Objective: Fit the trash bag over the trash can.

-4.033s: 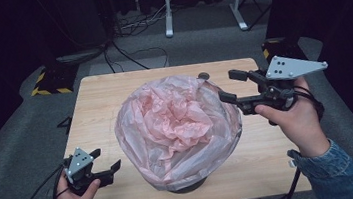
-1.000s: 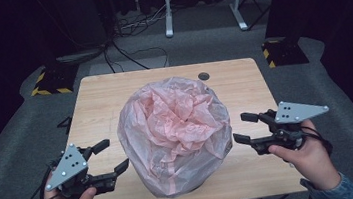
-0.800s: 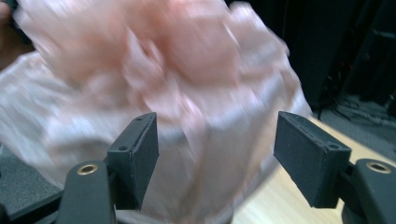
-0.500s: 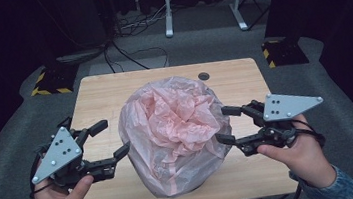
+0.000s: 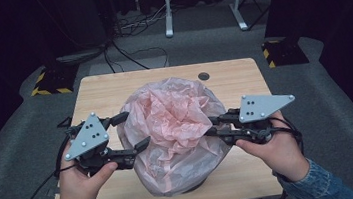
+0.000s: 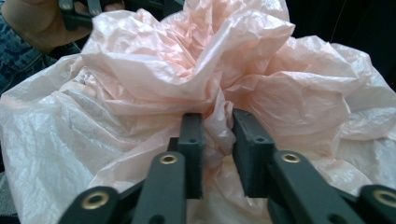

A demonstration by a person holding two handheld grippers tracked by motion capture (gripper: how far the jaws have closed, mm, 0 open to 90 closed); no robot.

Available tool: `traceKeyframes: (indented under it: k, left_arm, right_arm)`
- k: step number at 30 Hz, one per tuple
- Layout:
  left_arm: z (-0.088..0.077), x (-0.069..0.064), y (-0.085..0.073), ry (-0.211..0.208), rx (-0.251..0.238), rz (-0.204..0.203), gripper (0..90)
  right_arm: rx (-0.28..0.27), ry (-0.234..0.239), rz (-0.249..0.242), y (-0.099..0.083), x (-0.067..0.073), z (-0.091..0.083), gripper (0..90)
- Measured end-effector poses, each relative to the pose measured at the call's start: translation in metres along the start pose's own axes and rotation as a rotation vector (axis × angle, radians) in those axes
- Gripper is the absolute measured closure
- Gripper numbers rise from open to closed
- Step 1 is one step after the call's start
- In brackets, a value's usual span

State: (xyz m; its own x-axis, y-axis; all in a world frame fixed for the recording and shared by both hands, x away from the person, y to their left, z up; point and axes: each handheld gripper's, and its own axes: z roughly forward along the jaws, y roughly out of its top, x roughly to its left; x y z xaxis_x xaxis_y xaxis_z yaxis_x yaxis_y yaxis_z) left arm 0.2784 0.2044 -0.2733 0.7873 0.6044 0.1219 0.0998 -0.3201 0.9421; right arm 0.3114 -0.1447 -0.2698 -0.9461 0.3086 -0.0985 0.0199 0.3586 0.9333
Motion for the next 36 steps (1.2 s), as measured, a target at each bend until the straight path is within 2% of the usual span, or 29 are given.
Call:
traceKeyframes:
  k: [4,8,13,16,18,20,22,23,25,26,30,32,36]
  left_arm:
    - [0.0,0.0,-0.002,0.022,0.006,0.016,19.0]
    - [-0.003,0.001,-0.002,0.011,-0.017,0.018,21.0]
    - [-0.003,0.002,-0.001,-0.025,-0.027,-0.021,48.0]
    - [-0.003,0.004,-0.001,-0.023,-0.033,-0.038,51.2]
    - [-0.003,0.002,0.001,-0.032,-0.039,-0.024,53.0]
    - [-0.001,0.0,0.002,-0.032,-0.02,-0.007,54.3]
    - [0.0,-0.002,0.003,-0.03,0.001,0.008,64.7]
    - [0.0,-0.002,0.002,-0.03,0.008,0.014,72.6]
    - [-0.001,-0.002,0.001,-0.029,0.005,0.023,85.3]
    - [-0.001,-0.002,0.0,-0.024,0.001,0.023,88.4]
    - [-0.01,-0.004,-0.001,-0.003,-0.039,0.021,90.0]
    - [-0.019,-0.004,-0.001,0.016,-0.066,0.022,90.0]
    - [-0.036,-0.003,-0.005,0.048,-0.089,0.031,90.0]
  right_arm:
    - [-0.009,0.009,-0.012,0.0,0.003,0.001,80.6]
    - [-0.04,0.028,-0.033,0.002,0.006,-0.003,83.0]
    - [-0.043,0.045,-0.048,0.004,0.008,-0.001,83.4]
    - [-0.046,0.054,-0.053,0.004,0.009,0.0,83.6]
    - [-0.049,0.057,-0.055,0.003,0.009,0.0,83.6]
    - [-0.052,0.06,-0.055,0.003,0.008,0.0,83.8]
    - [-0.056,0.06,-0.056,0.003,0.008,0.0,84.0]
    - [-0.059,0.061,-0.058,0.003,0.009,0.0,84.0]
    - [-0.063,0.063,-0.058,0.003,0.009,-0.001,84.3]
    - [-0.062,0.062,-0.059,0.003,0.009,-0.001,84.3]
    - [-0.057,0.043,-0.053,0.001,0.008,-0.005,85.9]
    - [-0.061,0.027,-0.047,0.0,0.005,-0.009,86.8]
    - [-0.069,-0.002,-0.033,-0.004,0.001,-0.017,87.9]
